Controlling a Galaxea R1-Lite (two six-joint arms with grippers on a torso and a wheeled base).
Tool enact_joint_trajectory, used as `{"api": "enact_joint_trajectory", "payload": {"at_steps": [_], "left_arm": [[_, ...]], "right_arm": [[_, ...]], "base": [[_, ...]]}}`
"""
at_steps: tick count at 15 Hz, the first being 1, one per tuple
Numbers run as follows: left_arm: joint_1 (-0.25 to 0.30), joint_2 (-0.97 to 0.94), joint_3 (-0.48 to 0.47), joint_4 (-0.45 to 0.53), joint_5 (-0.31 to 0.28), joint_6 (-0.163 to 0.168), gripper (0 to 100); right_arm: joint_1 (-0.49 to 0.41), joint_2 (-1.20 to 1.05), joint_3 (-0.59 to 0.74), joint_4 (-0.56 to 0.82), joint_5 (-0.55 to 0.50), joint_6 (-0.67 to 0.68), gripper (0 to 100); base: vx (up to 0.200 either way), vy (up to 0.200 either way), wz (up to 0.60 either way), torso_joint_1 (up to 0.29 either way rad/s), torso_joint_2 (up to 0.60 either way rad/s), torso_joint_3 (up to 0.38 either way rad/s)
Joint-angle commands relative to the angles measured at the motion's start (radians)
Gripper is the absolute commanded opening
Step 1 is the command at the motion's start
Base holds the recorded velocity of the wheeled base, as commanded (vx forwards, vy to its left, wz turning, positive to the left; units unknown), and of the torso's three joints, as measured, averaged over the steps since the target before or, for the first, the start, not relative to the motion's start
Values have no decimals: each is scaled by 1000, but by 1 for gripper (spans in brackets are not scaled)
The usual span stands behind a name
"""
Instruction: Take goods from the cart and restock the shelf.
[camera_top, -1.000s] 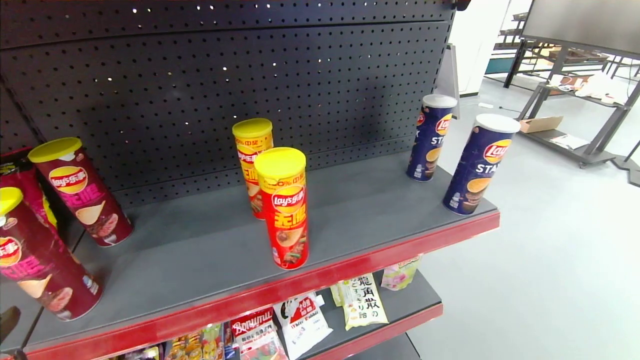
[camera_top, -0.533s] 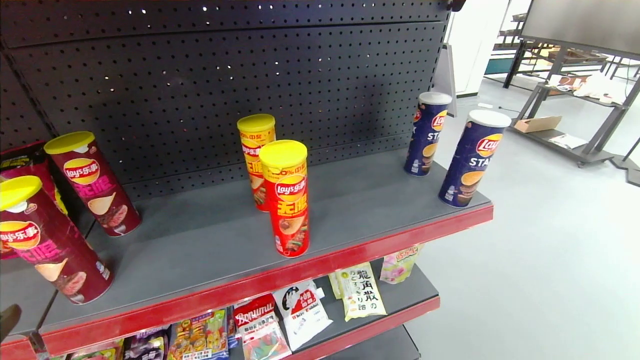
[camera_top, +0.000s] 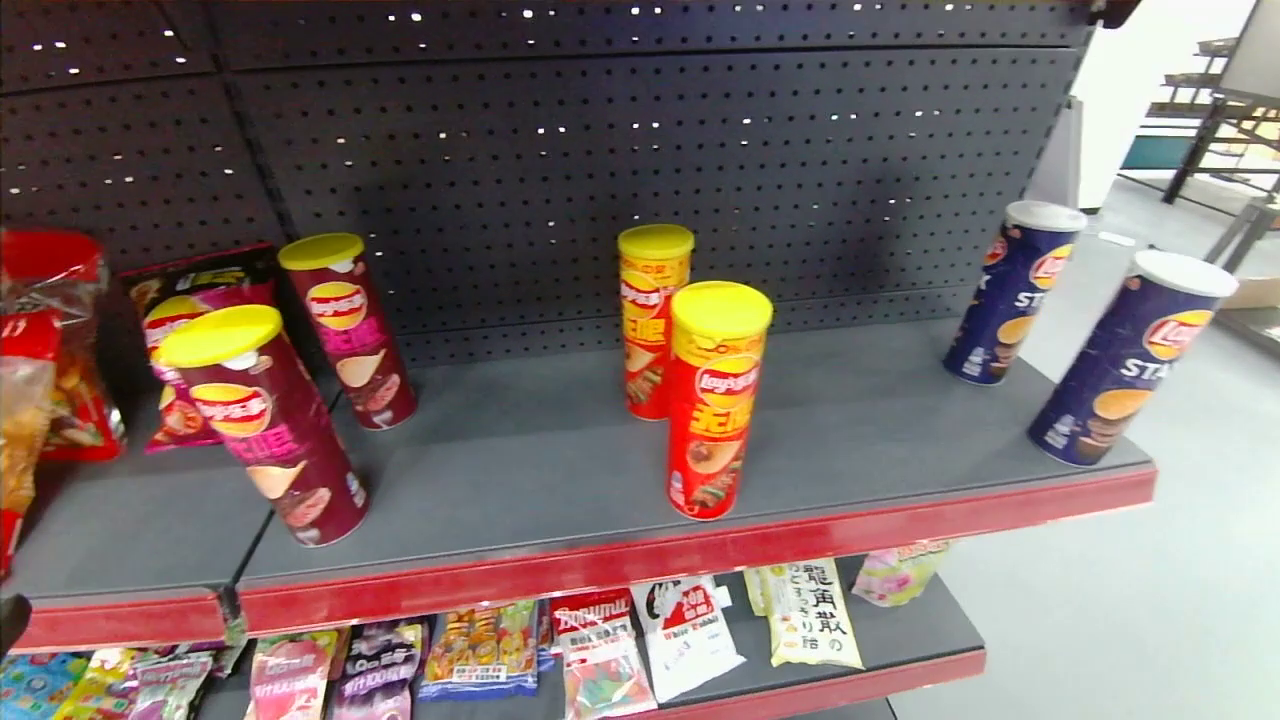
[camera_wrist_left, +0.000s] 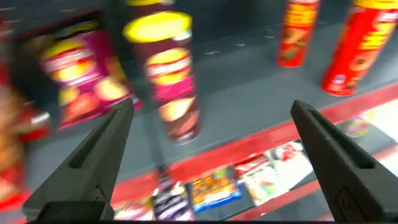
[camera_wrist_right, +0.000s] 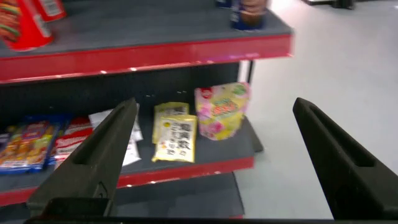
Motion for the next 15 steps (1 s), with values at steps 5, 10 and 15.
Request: {"api": "enact_joint_trajectory", "payload": {"at_steps": [5, 10, 15], "left_arm": [[-5, -114, 66, 7, -61, -6, 100], [0, -194, 146, 10, -44, -69, 100], [15, -372, 218, 142, 220, -128, 100]], "right_arm": [[0, 1, 0, 0, 0, 3, 100], [0, 1, 0, 0, 0, 3, 100], [0, 1, 0, 0, 0, 3, 100]], "base": [[0, 0, 240, 2, 0, 3], [0, 0, 0, 0, 0, 0], [0, 0, 0, 0, 0, 0]]}}
